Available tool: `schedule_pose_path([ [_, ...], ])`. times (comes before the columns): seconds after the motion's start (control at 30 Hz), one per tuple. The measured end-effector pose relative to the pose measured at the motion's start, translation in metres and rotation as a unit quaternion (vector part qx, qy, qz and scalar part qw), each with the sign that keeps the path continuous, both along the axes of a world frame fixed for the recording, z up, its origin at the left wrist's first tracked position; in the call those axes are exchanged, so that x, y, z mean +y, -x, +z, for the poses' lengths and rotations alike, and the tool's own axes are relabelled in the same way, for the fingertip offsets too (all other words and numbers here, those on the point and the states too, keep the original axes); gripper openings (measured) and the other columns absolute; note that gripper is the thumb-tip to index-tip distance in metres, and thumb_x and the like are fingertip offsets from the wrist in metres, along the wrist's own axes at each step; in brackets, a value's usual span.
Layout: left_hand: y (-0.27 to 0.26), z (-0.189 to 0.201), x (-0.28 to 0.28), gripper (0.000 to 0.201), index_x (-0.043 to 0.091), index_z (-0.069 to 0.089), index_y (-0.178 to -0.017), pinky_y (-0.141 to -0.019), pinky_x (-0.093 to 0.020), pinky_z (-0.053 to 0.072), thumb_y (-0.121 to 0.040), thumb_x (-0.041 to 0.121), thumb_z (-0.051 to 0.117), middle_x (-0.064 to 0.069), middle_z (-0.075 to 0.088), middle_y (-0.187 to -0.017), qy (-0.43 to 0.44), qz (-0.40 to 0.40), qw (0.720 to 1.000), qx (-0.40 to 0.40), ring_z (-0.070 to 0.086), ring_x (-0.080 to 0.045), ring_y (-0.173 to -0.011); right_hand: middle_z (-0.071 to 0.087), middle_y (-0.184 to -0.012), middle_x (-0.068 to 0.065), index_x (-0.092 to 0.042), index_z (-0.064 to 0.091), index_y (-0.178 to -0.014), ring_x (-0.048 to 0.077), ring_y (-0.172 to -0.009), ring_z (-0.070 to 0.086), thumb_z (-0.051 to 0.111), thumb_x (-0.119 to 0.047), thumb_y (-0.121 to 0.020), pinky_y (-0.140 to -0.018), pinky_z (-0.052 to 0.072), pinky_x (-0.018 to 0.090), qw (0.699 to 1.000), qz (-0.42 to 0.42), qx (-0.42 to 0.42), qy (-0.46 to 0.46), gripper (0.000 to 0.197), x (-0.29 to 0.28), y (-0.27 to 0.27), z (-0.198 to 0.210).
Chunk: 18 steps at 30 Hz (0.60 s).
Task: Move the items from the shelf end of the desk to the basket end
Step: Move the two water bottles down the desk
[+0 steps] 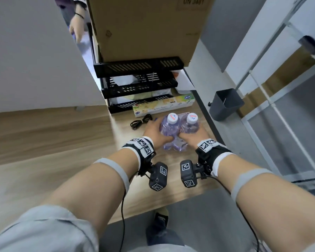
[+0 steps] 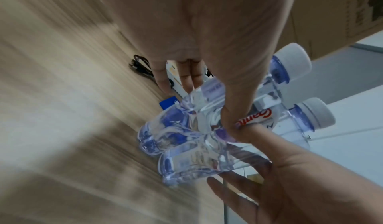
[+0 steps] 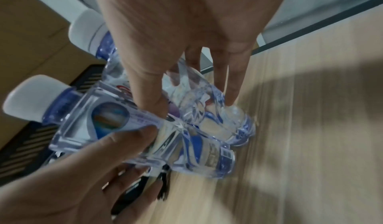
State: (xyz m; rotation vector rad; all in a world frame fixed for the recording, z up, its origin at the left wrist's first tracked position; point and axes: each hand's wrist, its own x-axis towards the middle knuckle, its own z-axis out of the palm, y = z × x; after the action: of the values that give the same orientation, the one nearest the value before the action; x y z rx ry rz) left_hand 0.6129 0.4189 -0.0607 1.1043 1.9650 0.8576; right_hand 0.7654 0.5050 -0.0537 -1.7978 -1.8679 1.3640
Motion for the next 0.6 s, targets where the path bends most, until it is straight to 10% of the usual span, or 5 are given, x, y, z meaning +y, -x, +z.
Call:
schedule_pose_path([
  [0.13,0.017,0.0,-0.047,0.075,0.017,0.055,-0.129,-0.094,-0.027,0.046,-0.063,0.021,0.089,0.001,0.067,-0.118,-0.019,0.035,0.997,-0.061,0.063,-0.015,-0.105,0.068,-0.11,-0.005,-0.025,0.058,-0.125,0.018,-0.101,0.066,0.084,-0.026,-0.064,-0.09,0.049,0.029,0.998,0.061,0.004,0.02,0.067,-0.038,0.015,0.003],
  [0.3,0.066,0.006,-0.136,0.078,0.029,0.062,-0.12,-0.096,-0.042,0.054,-0.047,0.046,0.085,0.006,0.073,-0.109,-0.013,0.089,0.992,-0.088,0.068,-0.016,-0.101,0.069,-0.109,-0.006,-0.028,0.059,-0.117,0.015,-0.098,0.067,0.083,-0.042,-0.046,-0.094,0.053,0.036,0.991,0.137,0.001,0.002,0.076,-0.104,0.063,0.013],
  [0.6,0.197,0.056,-0.34,0.06,0.018,0.063,-0.12,-0.083,-0.028,0.055,-0.066,0.021,0.089,0.004,0.072,-0.104,-0.096,0.265,0.955,-0.095,0.066,-0.006,-0.086,0.067,-0.096,-0.007,-0.028,0.058,-0.112,0.013,-0.087,0.062,0.085,-0.021,-0.064,-0.079,0.047,0.024,0.963,0.257,0.067,-0.035,0.055,-0.26,0.211,0.055],
])
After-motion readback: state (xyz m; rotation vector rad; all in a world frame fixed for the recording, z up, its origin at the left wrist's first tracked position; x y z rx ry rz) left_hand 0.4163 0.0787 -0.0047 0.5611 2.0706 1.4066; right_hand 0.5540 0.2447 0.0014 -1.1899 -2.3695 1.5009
